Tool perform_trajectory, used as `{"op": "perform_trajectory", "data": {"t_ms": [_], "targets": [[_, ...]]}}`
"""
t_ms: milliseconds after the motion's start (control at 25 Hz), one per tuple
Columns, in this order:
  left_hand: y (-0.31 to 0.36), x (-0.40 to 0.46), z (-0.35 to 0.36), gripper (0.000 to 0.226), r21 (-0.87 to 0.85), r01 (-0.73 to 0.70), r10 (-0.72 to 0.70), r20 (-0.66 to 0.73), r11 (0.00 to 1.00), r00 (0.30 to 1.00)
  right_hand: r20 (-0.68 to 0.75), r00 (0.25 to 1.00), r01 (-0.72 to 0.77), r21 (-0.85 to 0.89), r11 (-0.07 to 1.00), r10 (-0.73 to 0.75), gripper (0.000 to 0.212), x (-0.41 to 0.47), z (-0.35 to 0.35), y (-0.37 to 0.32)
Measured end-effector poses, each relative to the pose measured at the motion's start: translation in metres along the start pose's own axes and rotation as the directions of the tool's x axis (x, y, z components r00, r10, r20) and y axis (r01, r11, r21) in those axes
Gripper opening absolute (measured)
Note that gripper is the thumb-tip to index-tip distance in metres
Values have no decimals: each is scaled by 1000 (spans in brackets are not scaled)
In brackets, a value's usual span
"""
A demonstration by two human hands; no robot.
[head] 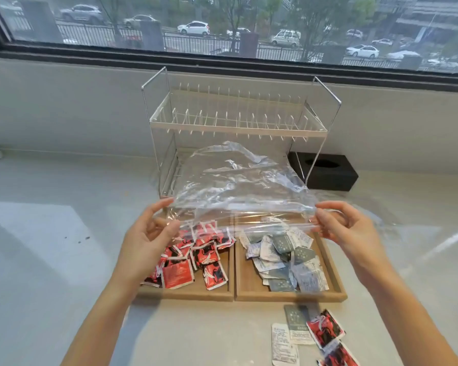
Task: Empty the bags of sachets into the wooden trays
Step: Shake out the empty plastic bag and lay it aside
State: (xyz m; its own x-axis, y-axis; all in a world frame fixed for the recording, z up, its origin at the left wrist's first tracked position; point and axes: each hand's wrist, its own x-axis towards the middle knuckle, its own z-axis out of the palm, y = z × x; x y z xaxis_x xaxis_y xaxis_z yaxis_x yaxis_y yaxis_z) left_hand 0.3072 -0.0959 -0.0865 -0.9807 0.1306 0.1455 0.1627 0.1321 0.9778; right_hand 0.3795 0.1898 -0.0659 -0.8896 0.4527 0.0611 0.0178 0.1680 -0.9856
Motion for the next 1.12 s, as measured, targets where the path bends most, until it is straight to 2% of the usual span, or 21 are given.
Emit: {"op": "perform_trajectory", "data": {"t_ms": [160, 280, 360, 480, 600, 720, 800, 880, 1000, 1120], "targets": [[-52, -21, 33, 32, 108, 163, -174, 99, 981, 980, -16, 970, -243, -75, 967, 242, 15, -16, -22, 67], [-82, -33, 47, 33, 150, 285, -305, 136, 947, 943, -27, 946, -322, -160, 933, 322, 18, -22, -34, 95], [-92, -42, 54, 33, 173, 326, -352, 155, 930, 923, -9, 936, -344, -224, 912, 351, 18, -24, -39, 108], [-97, -52, 59, 32, 283, 269, -323, 163, 920, 932, 30, 917, -370, -306, 877, 397, 12, -28, -47, 126], [-95, -55, 54, 42, 404, 194, -292, 197, 894, 936, 65, 913, -336, -437, 834, 402, 13, -29, -54, 136], [-89, -44, 52, 37, 464, 153, -246, 146, 873, 958, 42, 917, -350, -396, 849, 397, 11, -21, -57, 130], [-81, -33, 56, 33, 462, 202, -253, 50, 864, 966, 13, 932, -333, -369, 867, 363, 10, -9, -55, 122], [-75, -19, 63, 33, 467, 250, -280, -7, 848, 960, 2, 940, -316, -380, 870, 342, 20, 9, -51, 113], [-69, 7, 74, 38, 445, 308, -323, -43, 841, 945, 36, 933, -312, -411, 856, 358, 36, 41, -44, 109], [-68, 26, 84, 46, 409, 395, -427, -13, 823, 904, 65, 911, -340, -438, 832, 407, 45, 63, -35, 108]]}}
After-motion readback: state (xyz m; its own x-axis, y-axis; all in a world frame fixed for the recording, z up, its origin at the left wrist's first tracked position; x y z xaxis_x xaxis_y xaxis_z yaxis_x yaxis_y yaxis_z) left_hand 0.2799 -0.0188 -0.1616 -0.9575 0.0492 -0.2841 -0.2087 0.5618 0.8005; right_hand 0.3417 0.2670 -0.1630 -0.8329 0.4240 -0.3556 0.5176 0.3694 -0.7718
